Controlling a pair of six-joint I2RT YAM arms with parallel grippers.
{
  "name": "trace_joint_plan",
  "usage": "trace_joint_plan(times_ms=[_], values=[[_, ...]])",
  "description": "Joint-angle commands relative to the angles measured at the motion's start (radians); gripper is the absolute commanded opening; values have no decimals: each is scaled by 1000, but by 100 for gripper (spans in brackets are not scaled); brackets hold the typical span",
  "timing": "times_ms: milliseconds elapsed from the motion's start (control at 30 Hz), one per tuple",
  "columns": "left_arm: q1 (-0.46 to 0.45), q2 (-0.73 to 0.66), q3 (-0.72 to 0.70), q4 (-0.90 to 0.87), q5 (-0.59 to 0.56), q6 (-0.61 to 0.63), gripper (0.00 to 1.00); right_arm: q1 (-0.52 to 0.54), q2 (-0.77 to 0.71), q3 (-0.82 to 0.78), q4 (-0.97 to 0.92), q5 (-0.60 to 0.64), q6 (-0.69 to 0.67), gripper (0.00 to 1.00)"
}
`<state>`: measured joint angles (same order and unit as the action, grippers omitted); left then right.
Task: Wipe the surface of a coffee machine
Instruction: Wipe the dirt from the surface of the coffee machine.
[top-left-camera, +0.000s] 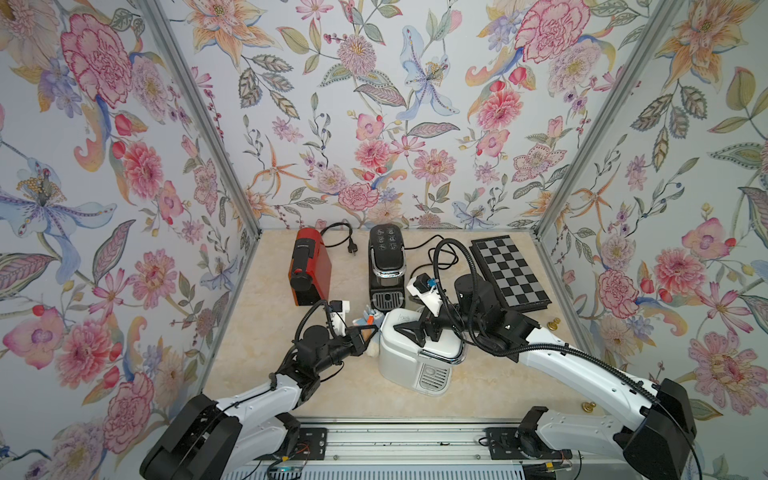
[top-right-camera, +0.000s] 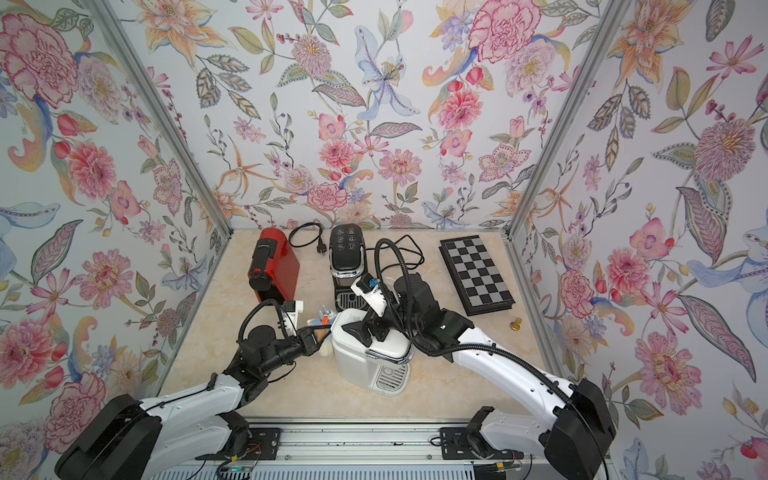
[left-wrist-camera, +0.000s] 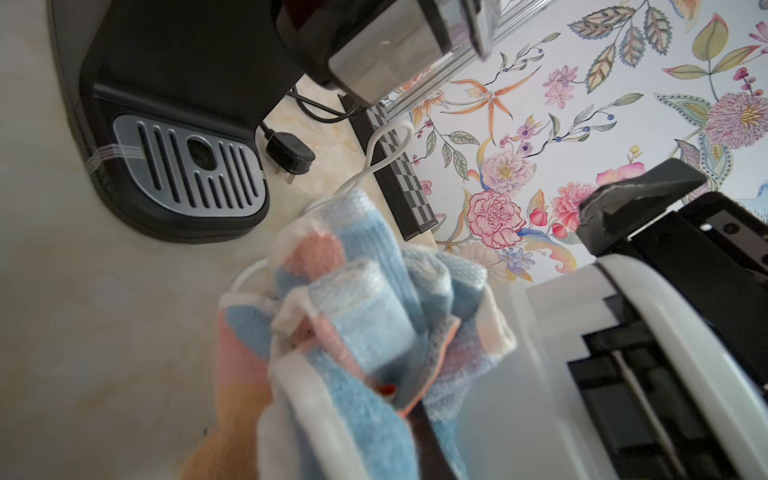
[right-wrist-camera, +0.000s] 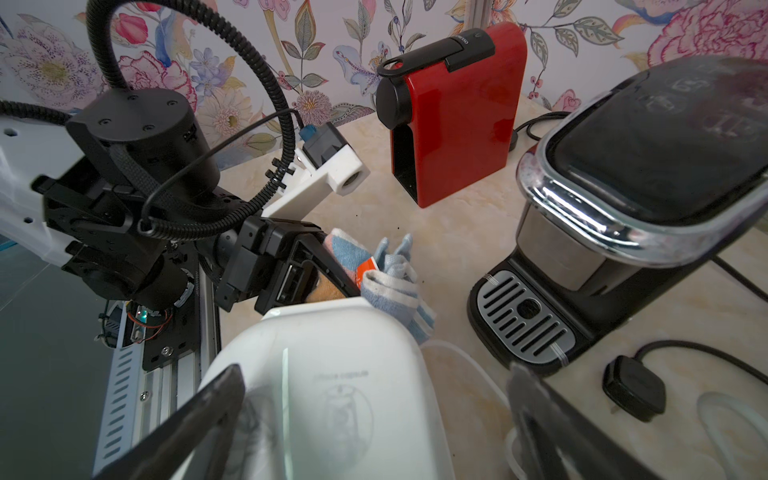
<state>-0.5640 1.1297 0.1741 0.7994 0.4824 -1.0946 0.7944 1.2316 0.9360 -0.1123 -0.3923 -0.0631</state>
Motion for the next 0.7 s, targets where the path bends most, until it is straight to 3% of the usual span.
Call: trace_joint_plan(times_ms=[0, 100, 233, 433, 533, 667], values=[[-66, 22, -56, 53, 96, -62, 0, 5, 107, -97, -272, 3, 0, 100], [-114, -47, -81, -32, 84, -50, 0, 5, 111, -95, -273, -2, -4, 100], [-160, -246, -65, -245, 45, -33, 0, 5, 121, -91, -273, -8, -6, 100], [-178, -544, 51, -547, -49, -73, 0, 8, 124, -89, -273, -15, -8, 100], [-192, -597, 66, -585, -83, -102, 0, 8, 123, -88, -273, -16, -7, 100], [-228, -553, 57, -561, -140, -114, 0, 9, 119, -90, -274, -17, -6, 100]])
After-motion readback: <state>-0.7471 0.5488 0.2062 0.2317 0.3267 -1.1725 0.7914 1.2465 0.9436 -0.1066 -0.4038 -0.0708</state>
